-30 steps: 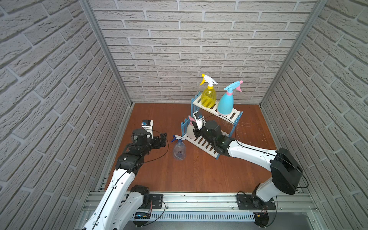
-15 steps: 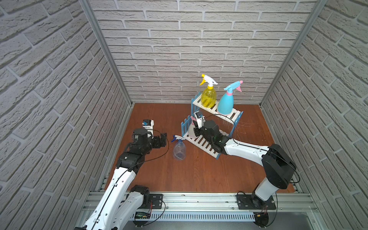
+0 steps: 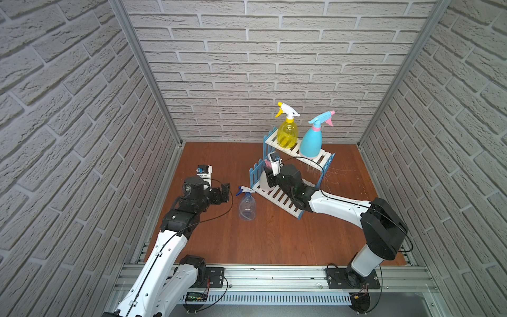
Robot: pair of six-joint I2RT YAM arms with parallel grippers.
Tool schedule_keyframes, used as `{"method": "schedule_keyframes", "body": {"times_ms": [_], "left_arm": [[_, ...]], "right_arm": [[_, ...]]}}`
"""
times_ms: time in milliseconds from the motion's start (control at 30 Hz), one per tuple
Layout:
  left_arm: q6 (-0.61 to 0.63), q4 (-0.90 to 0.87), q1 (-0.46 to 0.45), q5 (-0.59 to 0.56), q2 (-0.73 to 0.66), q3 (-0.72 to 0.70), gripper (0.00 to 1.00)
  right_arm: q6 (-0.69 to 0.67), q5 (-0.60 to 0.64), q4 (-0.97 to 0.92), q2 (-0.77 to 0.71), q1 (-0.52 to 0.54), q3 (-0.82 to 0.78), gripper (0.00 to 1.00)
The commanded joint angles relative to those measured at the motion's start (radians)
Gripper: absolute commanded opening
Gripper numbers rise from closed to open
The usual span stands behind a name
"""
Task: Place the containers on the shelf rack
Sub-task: 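Place the container on the shelf.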
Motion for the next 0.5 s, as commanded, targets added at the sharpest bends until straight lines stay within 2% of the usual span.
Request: {"method": "schedule_keyframes", "body": {"times_ms": [0,67,100,167,200,467], "left_arm": [[0.016,0.039,0.005,-0.004,-0.013,-0.014,0.98],[0.017,0.039,0.005,-0.006,-0.014,-0.014,0.98],[0.017,0.039,0.005,-0.005,-0.014,-0.014,0.98],[0.017,0.039,0.005,-0.005,-0.011,-0.014,0.98],[0.018,0.040,0.005,-0.004,-0.007,-0.014,0.98],[0.016,0.038,0.005,0.005,0.004,-0.008,0.98]], "right_arm": [[0.008,0.001,0.002,-0.007,-0.004,0.026,0.58],[0.008,-0.001,-0.005,-0.014,-0.004,0.026,0.65],[0.009,-0.003,-0.008,-0.019,-0.003,0.024,0.74],[0.011,-0.003,-0.014,-0.030,-0.004,0.019,0.96],[0.011,-0.005,-0.015,-0.039,-0.003,0.013,1.00],[0.009,-0.083,-0.079,-0.190,-0.001,-0.067,1.00]]}}
